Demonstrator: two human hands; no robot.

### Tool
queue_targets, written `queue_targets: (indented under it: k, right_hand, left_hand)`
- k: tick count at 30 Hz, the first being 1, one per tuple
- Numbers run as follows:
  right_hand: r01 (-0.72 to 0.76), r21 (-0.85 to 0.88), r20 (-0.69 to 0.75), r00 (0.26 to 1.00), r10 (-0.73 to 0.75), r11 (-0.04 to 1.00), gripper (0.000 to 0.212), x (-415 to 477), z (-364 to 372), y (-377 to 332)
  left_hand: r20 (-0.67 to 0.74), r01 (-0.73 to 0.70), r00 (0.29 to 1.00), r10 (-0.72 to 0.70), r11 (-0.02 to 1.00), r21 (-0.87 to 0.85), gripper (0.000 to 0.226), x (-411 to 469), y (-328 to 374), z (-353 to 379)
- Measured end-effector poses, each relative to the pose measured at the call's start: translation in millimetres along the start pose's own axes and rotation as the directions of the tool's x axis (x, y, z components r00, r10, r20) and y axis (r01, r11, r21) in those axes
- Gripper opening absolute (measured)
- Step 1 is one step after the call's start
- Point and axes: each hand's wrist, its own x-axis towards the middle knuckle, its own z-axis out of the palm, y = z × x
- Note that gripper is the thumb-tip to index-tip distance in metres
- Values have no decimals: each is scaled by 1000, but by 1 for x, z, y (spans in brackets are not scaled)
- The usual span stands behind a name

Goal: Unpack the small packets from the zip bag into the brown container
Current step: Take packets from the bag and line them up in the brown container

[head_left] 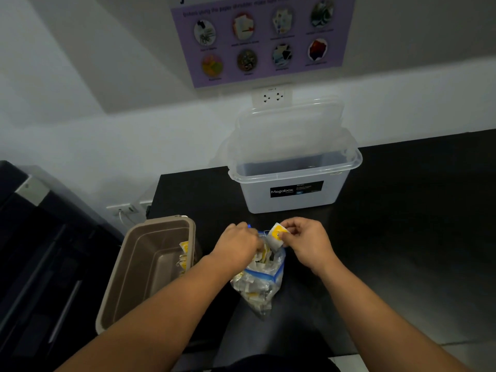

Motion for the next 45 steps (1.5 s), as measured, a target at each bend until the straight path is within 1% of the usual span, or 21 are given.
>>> queue_targets:
  k: [3,7,9,10,12,14,16,17,20,22,26,28,31,34,35,37,38,39,40,42,45]
  right_hand:
    - [-5,-6,-8,1000,5,1000,15,-2,-2,0]
    - [-9,-5,1,1000,9,1000,12,0,-3,0]
    - [-13,7,-5,1000,13,1000,9,1,-3,0]
    - [-10,13,-10,1000,10,1000,8,1,-3,0]
    - [-5,22,-23,1000,6,1000,10,1,-2,1]
    - [-16,25,-25,1000,17,1000,9,2,-2,1]
    - [-24,21,-26,999,25,999,8,3,-2,1]
    - [-27,23,-29,999,28,999,9,3,-1,1]
    - [-54,36,-33,998,55,998,9,4,-1,1]
    - [-60,31,-28,998,61,998,8,5,-1,1]
    - [-66,25,-21,998,67,998,8,3,-1,-1]
    - [-73,23,-24,997,74,997,7,3,-1,-2]
    - [-72,15,-31,997,72,997,6,3,-1,-6]
    - [-66,20,-31,997,66,998,5,2,-1,-10]
    - [-63,17,-29,998,64,998,6,2,0,-12]
    - [-46,5,-31,998,46,999,7,3,2,-15]
    - [-27,-11,-35,999,27,1000,7,3,3,-18]
    - [-4,-29,-38,999,3,1000,7,3,3,-21]
    - [19,-44,-38,999,-20,999,6,3,5,-26]
    - [55,-54,-32,998,-57,997,5,4,8,-37]
    - [103,-32,5,995,-103,994,4,2,17,-58]
  left_hand:
    - [34,-57,998,54,994,92,31,4,0,0]
    - [25,-125,992,123,975,185,23,9,-1,0]
    - [24,-154,988,152,968,200,22,12,-4,-2]
    - [25,-164,987,162,970,180,21,14,-6,-4]
    - [18,-165,986,165,985,48,21,15,-11,-9]
    - [-2,-122,992,125,968,-217,17,13,-18,-13]
    - [1,-35,999,41,866,-499,9,11,-22,-15]
    - [10,0,1000,8,807,-590,6,10,-23,-16]
    - [39,64,998,-54,641,-765,7,8,-24,-15]
    - [30,69,997,-76,583,-809,12,7,-23,-11]
    - [30,45,999,-35,605,-795,27,4,-19,-6]
    - [65,76,997,-38,576,-814,29,3,-18,-6]
    - [91,119,993,-78,539,-834,22,0,-17,-4]
    - [50,110,990,-130,506,-856,9,-6,-20,-7]
    - [29,101,989,-145,516,-851,6,-9,-22,-11]
    - [-57,63,981,-187,575,-816,4,-14,-29,-16]
    - [-115,35,970,-214,591,-806,4,-18,-33,-20]
    - [-167,10,954,-249,583,-813,5,-23,-37,-24]
    - [-201,-7,934,-294,551,-834,5,-29,-41,-29]
    - [-221,-16,894,-390,465,-885,5,-42,-53,-39]
    - [-232,-16,839,-492,404,-915,4,-65,-76,-51]
